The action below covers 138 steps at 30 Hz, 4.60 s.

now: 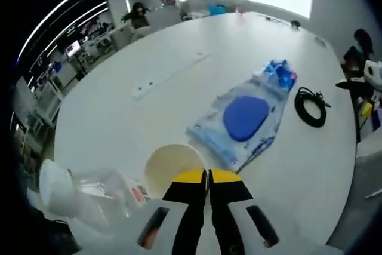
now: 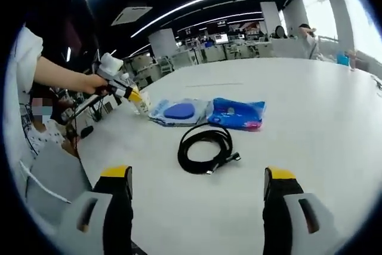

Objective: Arrange the tabletop items into an orderly group along one side of the table until the central work area is clear of visible clutter.

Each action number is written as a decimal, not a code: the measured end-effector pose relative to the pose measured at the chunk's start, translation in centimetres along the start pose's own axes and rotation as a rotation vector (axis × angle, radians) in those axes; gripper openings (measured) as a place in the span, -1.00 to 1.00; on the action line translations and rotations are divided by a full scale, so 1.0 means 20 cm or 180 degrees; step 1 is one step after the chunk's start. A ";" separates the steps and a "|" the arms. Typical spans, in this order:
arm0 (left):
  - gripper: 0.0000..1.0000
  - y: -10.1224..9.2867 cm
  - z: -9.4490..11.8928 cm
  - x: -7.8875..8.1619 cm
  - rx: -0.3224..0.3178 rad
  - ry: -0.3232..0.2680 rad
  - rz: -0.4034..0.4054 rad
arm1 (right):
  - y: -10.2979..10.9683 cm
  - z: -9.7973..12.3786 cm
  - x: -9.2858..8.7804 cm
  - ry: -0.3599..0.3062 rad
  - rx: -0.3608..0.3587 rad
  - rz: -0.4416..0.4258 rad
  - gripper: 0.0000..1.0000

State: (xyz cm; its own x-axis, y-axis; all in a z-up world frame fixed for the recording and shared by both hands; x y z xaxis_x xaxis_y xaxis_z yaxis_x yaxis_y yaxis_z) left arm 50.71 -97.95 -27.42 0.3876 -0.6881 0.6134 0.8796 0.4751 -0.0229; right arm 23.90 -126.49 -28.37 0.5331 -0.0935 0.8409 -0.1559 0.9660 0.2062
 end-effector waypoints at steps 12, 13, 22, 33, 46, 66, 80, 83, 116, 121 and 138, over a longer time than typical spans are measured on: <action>-1.00 -0.01 0.00 -0.02 -0.0011 0.0002 0.0073 | -0.01 0.00 0.01 0.0107 0.0072 0.0319 0.79; -1.00 -0.01 0.00 -0.02 -0.0009 0.0000 0.0072 | -0.01 0.00 0.01 0.0119 0.0069 0.0342 0.78; -1.00 0.00 0.01 -0.02 0.0007 -0.0082 0.0215 | -0.03 0.02 -0.02 0.0221 0.0046 0.0434 0.74; -0.61 0.00 0.04 0.00 0.0043 -0.0218 0.0241 | -0.02 0.01 -0.09 0.0339 0.0025 0.0310 0.71; 0.14 -0.05 0.11 0.08 0.0108 -0.0520 -0.0118 | -0.02 -0.01 -0.08 0.0339 0.0031 0.0296 0.70; 0.75 -0.11 0.32 0.03 0.0206 -0.0959 0.0048 | 0.04 -0.01 -0.07 0.0410 0.0112 0.0352 0.67; 0.72 -0.11 0.51 -0.05 0.0341 -0.1193 0.0255 | 0.05 0.04 -0.06 0.0366 0.0072 0.0387 0.67; 0.72 -0.11 0.54 -0.12 0.0380 -0.1184 0.0337 | 0.06 0.05 -0.06 0.0360 0.0057 0.0393 0.67; 0.93 -0.22 0.79 -0.62 0.0509 -0.1125 0.0807 | 0.10 0.15 -0.05 0.0257 -0.0080 0.0397 0.69; 0.92 -0.25 0.80 -0.66 0.0461 -0.1108 0.0842 | 0.10 0.16 -0.04 0.0251 -0.0117 0.0410 0.70; 0.87 -0.31 0.81 -0.76 0.0286 -0.1064 0.0996 | 0.10 0.21 -0.01 0.0190 -0.0318 0.0396 0.77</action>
State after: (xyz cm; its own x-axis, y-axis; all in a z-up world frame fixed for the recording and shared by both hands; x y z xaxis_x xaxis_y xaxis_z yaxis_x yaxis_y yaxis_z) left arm 34.89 -81.60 -23.80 0.5075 -0.2965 0.8090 0.7014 0.6876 -0.1880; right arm 20.01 -125.53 -26.10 0.5638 0.0399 0.8249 -0.1419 0.9887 0.0491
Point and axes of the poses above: the point that each gripper's makers call its tool centre point, and the gripper's own axes: z roughly backward along the fingers, y roughly to its left, x roughly out of its top, the point moved 3 cm from there along z, roughly backward along the fingers, and after that the axes turned 5 degrees about -x, right-handed, at the moved point
